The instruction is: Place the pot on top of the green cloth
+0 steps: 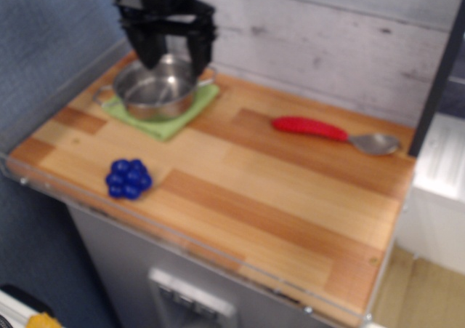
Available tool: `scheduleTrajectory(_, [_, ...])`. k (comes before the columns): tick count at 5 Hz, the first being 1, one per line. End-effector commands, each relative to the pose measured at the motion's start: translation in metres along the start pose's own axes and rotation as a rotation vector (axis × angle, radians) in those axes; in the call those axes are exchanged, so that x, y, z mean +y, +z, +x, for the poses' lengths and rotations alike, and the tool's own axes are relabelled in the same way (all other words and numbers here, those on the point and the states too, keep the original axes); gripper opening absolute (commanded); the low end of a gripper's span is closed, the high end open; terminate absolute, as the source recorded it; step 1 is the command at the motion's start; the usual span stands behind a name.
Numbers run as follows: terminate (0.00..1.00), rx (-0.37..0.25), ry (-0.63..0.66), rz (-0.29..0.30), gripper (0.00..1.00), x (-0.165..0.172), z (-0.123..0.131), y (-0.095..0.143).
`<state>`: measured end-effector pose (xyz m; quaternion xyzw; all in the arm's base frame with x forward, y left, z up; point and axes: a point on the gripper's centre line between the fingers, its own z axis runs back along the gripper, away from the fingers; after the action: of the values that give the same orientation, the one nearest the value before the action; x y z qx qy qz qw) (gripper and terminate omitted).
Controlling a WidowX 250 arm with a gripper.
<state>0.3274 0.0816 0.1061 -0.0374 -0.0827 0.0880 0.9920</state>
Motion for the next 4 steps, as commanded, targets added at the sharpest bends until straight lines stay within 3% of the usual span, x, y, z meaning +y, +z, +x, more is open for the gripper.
scheduleTrajectory(1, [0.00,-0.077,0.004,-0.042,1.00,-0.048,-0.008,0.036])
scheduleTrajectory(3, [0.00,-0.063,-0.138,-0.049,1.00,-0.088,-0.014,0.028])
scheduleTrajectory(4, [0.00,-0.064,-0.204,-0.022,1.00,-0.105,-0.019,0.025])
